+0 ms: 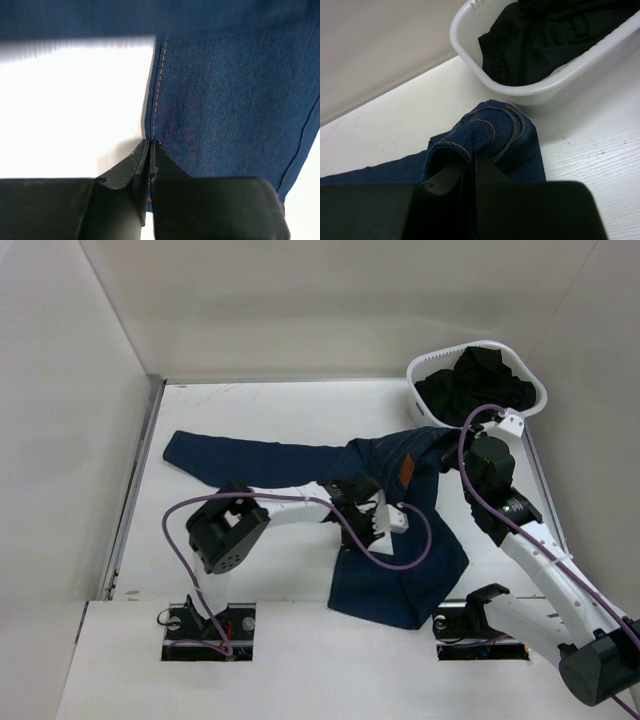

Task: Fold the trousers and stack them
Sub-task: Flatten the trousers out

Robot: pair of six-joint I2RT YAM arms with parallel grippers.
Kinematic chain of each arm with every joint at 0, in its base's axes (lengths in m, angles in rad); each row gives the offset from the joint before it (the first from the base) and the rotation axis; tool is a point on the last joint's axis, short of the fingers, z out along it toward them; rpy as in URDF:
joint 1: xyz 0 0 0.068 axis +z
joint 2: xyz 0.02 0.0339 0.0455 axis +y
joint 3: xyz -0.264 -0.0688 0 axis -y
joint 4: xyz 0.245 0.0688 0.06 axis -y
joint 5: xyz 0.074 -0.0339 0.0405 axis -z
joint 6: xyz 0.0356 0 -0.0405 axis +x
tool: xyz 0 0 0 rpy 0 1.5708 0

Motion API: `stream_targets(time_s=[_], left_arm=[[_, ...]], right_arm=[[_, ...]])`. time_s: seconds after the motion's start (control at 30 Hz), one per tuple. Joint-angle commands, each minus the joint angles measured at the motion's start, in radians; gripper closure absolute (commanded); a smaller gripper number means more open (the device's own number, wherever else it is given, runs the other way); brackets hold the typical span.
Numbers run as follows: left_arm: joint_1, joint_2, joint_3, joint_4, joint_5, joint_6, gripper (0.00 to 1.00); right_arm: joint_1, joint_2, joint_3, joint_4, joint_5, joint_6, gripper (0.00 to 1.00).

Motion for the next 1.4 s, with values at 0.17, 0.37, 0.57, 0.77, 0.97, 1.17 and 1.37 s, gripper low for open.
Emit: stream_targets(time_s=[0.17,0.37,0.57,0.77,0.97,1.17,1.37], left_arm=[[0.685,-0.375,-0.247,-0.24,-0.439,0.304,1.0],[1.181,-0.478,-0.146,-0.3,-0.473,0.483,1.0],[1.437,-0.482,-0.206,-0.205,-0.524,0.635,1.0],[1.477,-0.467,-0.253,-0.171,-0.524,0.649,1.0],[1.39,-0.505,-0.264,-0.182,-0.516,0.616,0.99],[1.373,-0.515,-0.276,-0.176,-0.515,0.571,0.98],[1.358,-0.504,-0.276,-0.159,-0.515,0.547,0.98]], right_arm=[[0.012,-0.047,0.073,0.023,-0.039,0.077,0.94],[-0.032,-0.008,0.12,-0.362,-0.18,0.197,0.94],[-0.211,-0.168,0.036,-0.545,-0.47,0.312,0.99],[-0.362,-0.258,-0.104,-0.647,-0.434,0.277,0.42],[-0.214,-0.163,0.032,-0.627,-0.146,0.079,0.11],[-0.002,0.078,0.253,-0.584,0.054,-0.134,0.3],[0.023,0.472,0.48,-0.394,-0.144,-0.26,0.77]])
